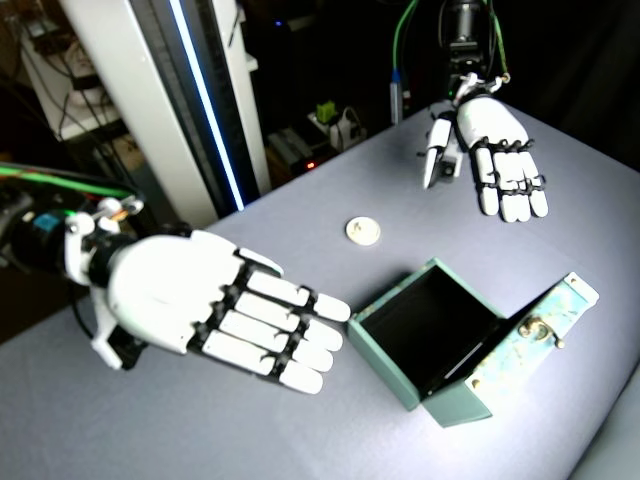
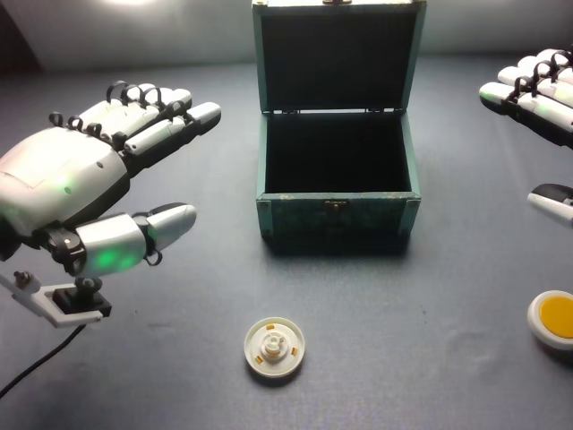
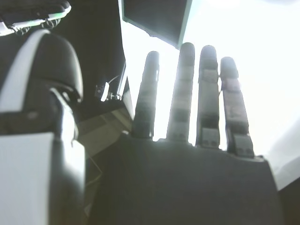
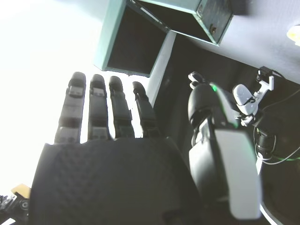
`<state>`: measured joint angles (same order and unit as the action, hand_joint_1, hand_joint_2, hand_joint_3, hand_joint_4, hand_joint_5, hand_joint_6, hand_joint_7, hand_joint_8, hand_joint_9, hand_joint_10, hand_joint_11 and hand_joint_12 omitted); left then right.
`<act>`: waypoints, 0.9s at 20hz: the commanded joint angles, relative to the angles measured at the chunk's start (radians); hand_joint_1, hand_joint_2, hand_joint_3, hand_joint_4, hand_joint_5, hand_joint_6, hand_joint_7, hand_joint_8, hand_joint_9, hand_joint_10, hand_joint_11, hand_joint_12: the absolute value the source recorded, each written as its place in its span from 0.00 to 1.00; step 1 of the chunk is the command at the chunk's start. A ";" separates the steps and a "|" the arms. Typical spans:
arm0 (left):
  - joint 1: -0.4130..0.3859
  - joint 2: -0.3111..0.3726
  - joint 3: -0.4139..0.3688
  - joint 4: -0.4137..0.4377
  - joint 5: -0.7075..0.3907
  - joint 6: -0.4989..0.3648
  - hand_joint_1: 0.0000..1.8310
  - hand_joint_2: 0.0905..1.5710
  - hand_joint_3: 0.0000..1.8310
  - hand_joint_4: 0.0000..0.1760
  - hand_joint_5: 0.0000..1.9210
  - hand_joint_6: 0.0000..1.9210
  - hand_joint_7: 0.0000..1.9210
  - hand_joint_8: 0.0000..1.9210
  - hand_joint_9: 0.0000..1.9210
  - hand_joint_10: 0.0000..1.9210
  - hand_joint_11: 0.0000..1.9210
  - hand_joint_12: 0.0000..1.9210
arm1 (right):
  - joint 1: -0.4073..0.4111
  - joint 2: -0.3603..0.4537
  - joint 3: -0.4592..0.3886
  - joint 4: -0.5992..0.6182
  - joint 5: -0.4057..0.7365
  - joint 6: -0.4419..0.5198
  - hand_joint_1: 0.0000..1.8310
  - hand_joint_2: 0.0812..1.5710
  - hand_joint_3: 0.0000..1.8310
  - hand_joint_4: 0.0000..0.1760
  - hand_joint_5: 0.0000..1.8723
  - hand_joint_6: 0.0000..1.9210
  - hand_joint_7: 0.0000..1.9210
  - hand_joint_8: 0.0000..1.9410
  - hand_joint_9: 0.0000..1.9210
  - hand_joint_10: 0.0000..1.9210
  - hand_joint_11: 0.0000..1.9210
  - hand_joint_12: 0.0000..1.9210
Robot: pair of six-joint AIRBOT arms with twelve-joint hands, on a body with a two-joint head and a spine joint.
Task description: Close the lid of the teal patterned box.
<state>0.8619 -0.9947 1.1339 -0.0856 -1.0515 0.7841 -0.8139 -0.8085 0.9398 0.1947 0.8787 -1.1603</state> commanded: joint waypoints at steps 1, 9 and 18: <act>-0.011 0.006 0.003 -0.002 -0.114 -0.003 0.07 0.88 0.01 0.66 0.00 0.00 0.00 0.00 0.00 0.00 0.00 0.00 | 0.012 0.006 0.002 0.002 0.134 0.001 0.32 0.88 0.01 0.00 0.02 0.02 0.00 0.00 0.00 0.00 0.00 0.00; -0.040 -0.009 0.014 0.015 -0.092 -0.003 0.05 0.89 0.01 0.37 0.00 0.00 0.00 0.00 0.00 0.00 0.00 0.00 | 0.063 -0.007 0.025 0.003 0.137 0.001 0.26 0.91 0.01 0.00 0.02 0.01 0.00 0.00 0.00 0.00 0.01 0.01; -0.109 -0.075 0.070 0.044 0.006 -0.016 0.12 0.87 0.00 0.19 0.00 0.00 0.00 0.00 0.00 0.00 0.00 0.00 | 0.249 -0.111 0.142 0.005 0.048 0.001 0.17 0.93 0.00 0.00 0.00 0.00 0.00 0.00 0.00 0.00 0.00 0.35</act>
<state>0.7601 -1.0737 1.2015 -0.0357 -0.9272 0.7731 -0.5690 -0.9314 1.0863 0.2016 0.8192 -1.1599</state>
